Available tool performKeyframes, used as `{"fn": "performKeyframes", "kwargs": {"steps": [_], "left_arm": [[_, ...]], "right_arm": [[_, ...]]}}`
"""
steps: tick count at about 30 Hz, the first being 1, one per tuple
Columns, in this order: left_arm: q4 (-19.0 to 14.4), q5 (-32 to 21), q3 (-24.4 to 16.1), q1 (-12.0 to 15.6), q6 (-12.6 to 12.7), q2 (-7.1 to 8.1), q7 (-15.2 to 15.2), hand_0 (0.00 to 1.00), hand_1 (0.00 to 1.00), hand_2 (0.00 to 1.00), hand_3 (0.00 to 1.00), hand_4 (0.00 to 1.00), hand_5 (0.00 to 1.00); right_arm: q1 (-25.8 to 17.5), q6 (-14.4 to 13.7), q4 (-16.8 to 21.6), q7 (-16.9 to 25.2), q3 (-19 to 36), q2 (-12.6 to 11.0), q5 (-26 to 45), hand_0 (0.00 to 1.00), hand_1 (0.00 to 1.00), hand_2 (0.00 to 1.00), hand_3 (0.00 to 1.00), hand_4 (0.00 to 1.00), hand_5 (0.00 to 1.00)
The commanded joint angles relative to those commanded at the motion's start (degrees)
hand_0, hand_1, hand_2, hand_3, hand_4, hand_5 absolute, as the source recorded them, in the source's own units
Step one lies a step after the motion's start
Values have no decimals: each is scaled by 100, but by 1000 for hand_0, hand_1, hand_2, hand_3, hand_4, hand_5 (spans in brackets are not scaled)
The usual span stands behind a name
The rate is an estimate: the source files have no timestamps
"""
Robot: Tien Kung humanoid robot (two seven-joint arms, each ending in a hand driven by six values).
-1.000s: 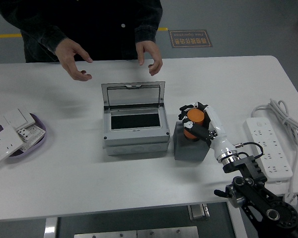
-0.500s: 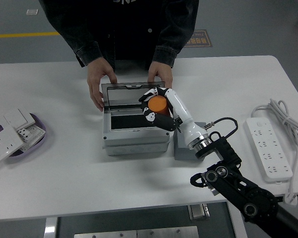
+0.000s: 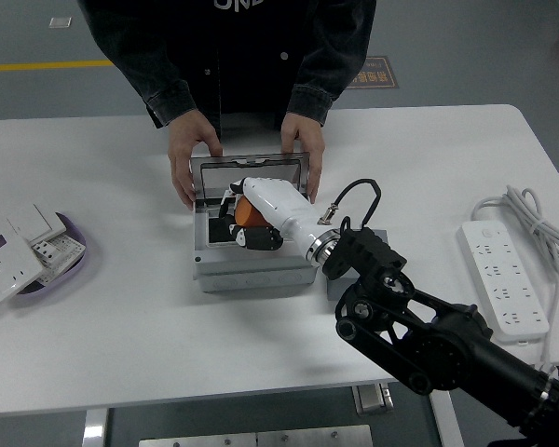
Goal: Pick up the cylinder from the cube,place it in the box,flap close box
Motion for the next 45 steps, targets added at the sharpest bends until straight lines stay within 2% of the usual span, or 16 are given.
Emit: {"fn": "performKeyframes", "kwargs": {"steps": [8,9,14,15,20,21,26,27,32,33,36,40,45], "left_arm": [[0,10,-11,-9,0,15,2,635,662,578,636,724,322],[0,11,-11,-9,0,15,3,636,662,578,636,725,324],[0,20,-16,-11,-2,12,7,636,662,578,636,725,324],[0,20,-14,-13,-3,12,6,636,662,578,636,726,324],[0,25,-15,-19,-4,13,6,636,662,578,636,726,324],[0,28,-18,-18,-4,14,8,636,663,578,636,726,325],[0,54,-40,-9,-3,16,23,636,663,578,636,726,325],[0,67,-52,-6,-2,17,30,636,662,578,636,727,326],[0,105,-86,9,0,22,53,636,662,578,636,727,326],[0,109,-89,10,0,23,56,636,663,578,636,726,324],[0,108,-89,12,0,22,56,636,663,578,636,726,324],[0,83,-71,22,2,20,48,636,662,577,636,725,321],[0,97,-70,45,1,25,56,636,663,577,636,725,320]], "right_arm": [[233,268,-146,-157,-148,42,-790,156,295,386,397,27,2],[246,280,-160,-159,-160,43,-809,280,391,485,530,278,2],[289,349,-249,-170,-217,63,-817,280,391,485,530,278,2],[294,374,-270,-178,-226,66,-800,601,619,622,677,536,2],[308,448,-348,-205,-254,64,-739,601,619,622,677,536,2],[310,457,-359,-207,-258,62,-731,758,675,682,698,640,342],[312,479,-403,-191,-269,59,-717,758,675,682,698,640,342],[312,482,-416,-183,-275,57,-714,811,691,702,710,736,396],[305,469,-423,-148,-293,37,-679,811,691,702,710,736,396],[301,448,-407,-127,-292,25,-617,814,696,706,727,800,434],[273,302,-300,47,-285,-63,-207,814,696,706,727,800,434],[223,2,-2,450,-238,-311,608,823,693,706,735,823,450],[403,-246,464,519,-45,-618,1609,804,676,696,720,828,467]]}}
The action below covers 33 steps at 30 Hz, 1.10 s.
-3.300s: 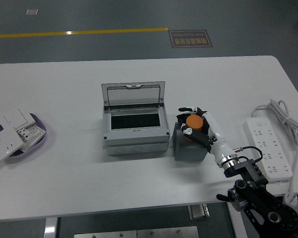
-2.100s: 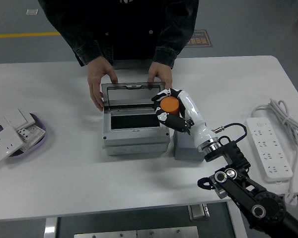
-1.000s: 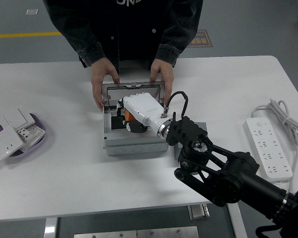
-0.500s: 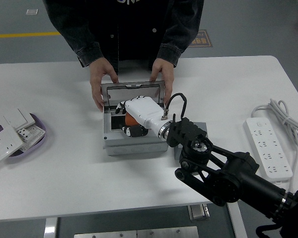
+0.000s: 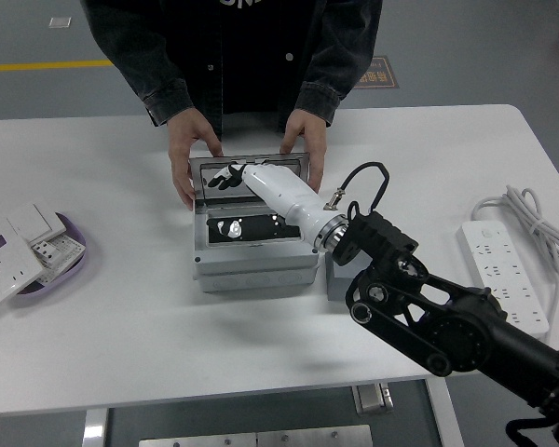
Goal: Pick up the cylinder from the cube,place it in the box,flap close box
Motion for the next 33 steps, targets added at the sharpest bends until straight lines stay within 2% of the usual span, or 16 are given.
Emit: {"fn": "performKeyframes", "kwargs": {"steps": [5,6,11,12,17,20,24,33], "left_arm": [[0,10,14,-7,-5,11,-3,636,663,577,636,725,320],[0,13,15,-11,-5,14,-4,636,663,577,636,725,321],[0,17,33,-36,-10,28,-6,636,663,577,636,725,321],[0,18,37,-40,-11,30,-6,636,662,576,635,723,319],[0,28,40,-55,-12,40,-5,636,662,576,635,723,319],[0,40,42,-55,-15,34,-1,636,663,576,635,724,316],[0,37,53,-48,-17,26,-2,636,663,576,634,723,315],[0,13,60,-46,-14,41,-28,636,663,575,634,722,315]], "right_arm": [[409,-21,-151,-75,91,-76,673,804,676,696,720,828,467],[488,-13,-223,-87,86,-74,751,606,624,676,703,793,450],[892,26,-797,-76,-42,25,1031,606,624,676,703,793,450],[953,36,-912,-69,-96,44,1064,521,591,663,696,779,447],[1137,101,-1459,-32,-394,92,1168,521,591,663,696,779,447],[1147,141,-1597,-20,-512,82,1157,509,583,661,694,753,418],[1106,174,-1444,-76,-583,-10,1063,508,583,660,694,748,413],[929,262,-433,-451,-868,-417,564,511,578,655,693,745,412]]}}
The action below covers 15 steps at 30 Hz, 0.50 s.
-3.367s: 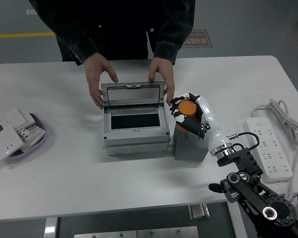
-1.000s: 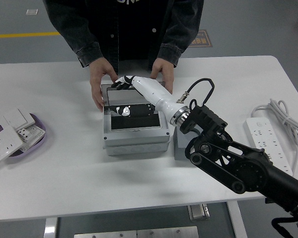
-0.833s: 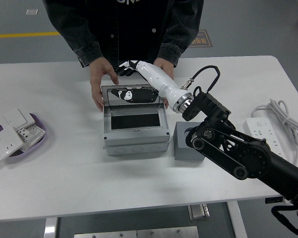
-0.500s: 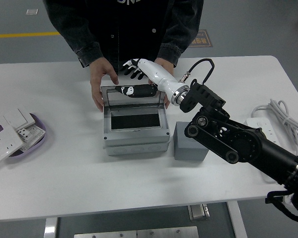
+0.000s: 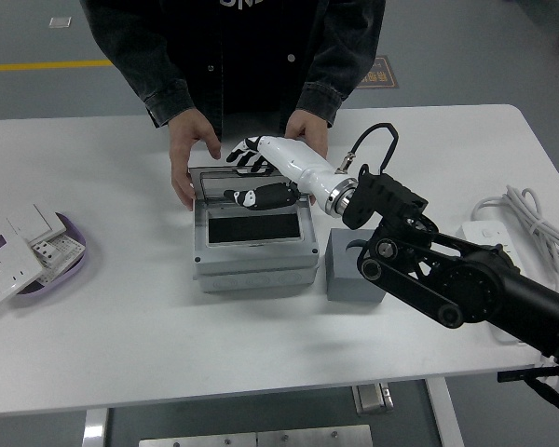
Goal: Pick up the cylinder from the cube,place it in the box,flap close box
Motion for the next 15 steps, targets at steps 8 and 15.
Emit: {"fn": "performKeyframes", "kwargs": {"steps": [8,15], "left_arm": [[0,-123,123,24,-2,-6,-57,635,663,576,634,722,313],[0,-158,154,22,0,-10,-82,635,663,576,634,722,314]], "right_arm": [[-315,156,630,-381,-218,-239,-681,511,576,647,693,746,417],[-551,251,726,-528,-305,-250,-1060,491,567,638,693,740,422]]}}
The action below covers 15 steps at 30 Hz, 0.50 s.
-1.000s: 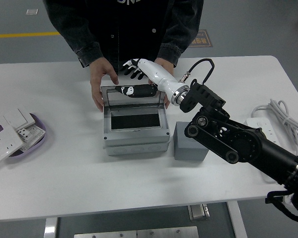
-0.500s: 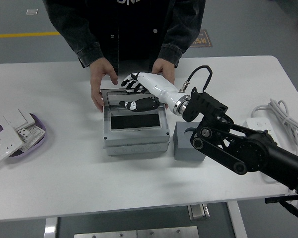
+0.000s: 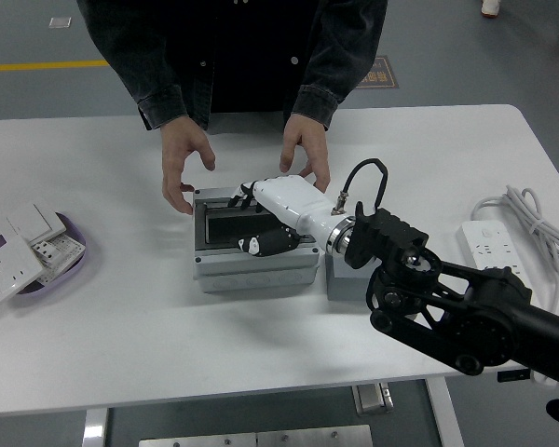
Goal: Pick up the cylinder from the cube,place it in the box,flap close box
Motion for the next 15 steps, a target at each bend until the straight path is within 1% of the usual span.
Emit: {"fn": "performKeyframes", "kwargs": {"steps": [4,6,10,13,15], "left_arm": [[0,-3,-3,-7,1,-1,-7,635,663,576,634,722,314],[0,-4,-6,-6,3,-1,-8,636,663,576,634,722,315],[0,2,-26,0,6,0,-1,636,663,576,634,722,315],[0,3,-42,6,8,-4,5,636,663,576,635,722,315],[0,0,-47,13,10,-5,6,636,663,576,635,722,315]], "right_arm": [[-95,-13,-62,47,80,-16,100,491,567,638,693,740,422],[-151,-48,-84,98,190,-51,207,488,564,640,693,724,423],[-288,-179,-68,241,530,-176,479,488,564,640,693,724,423],[-499,-301,132,333,922,-322,553,486,562,639,695,718,421],[-686,-374,334,391,1211,-416,576,486,562,639,695,718,421]]}}
